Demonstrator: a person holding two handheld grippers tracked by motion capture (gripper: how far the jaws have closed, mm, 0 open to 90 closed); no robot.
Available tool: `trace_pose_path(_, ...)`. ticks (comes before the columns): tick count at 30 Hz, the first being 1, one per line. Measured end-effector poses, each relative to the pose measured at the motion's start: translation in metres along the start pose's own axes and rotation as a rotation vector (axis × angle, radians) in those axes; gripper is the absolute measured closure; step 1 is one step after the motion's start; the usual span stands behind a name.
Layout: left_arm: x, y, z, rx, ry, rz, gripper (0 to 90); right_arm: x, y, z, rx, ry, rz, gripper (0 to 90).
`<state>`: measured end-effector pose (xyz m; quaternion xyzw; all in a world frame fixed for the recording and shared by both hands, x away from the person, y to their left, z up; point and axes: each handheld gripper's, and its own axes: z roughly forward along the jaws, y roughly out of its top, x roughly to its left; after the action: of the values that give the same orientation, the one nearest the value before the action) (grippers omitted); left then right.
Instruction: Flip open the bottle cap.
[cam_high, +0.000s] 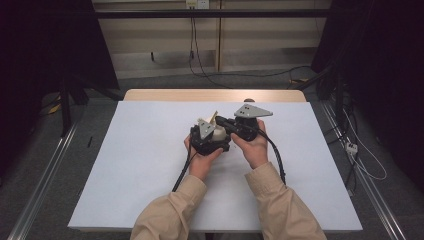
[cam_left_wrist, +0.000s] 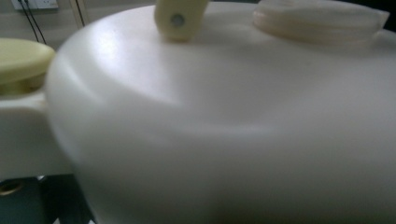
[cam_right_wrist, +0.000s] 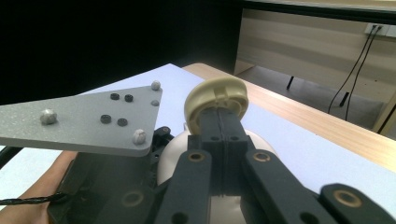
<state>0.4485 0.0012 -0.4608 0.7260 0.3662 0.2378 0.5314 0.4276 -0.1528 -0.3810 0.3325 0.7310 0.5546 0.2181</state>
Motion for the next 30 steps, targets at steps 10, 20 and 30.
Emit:
trace_pose_path(10,0.0,0.0,-0.0001,0.002,0.001,0.002,5.1,-0.0006,-0.0004,0.001,-0.002,-0.002,-0.001,90.0)
trace_pose_path(20,-0.0001,0.0002,-0.0004,0.004,0.002,0.003,5.1,-0.0018,-0.0003,0.0028,-0.004,-0.003,-0.001,90.0)
trace_pose_path(30,0.0001,0.0002,-0.0008,0.006,0.003,0.011,5.1,-0.0006,0.0007,0.0054,-0.008,0.001,-0.003,90.0)
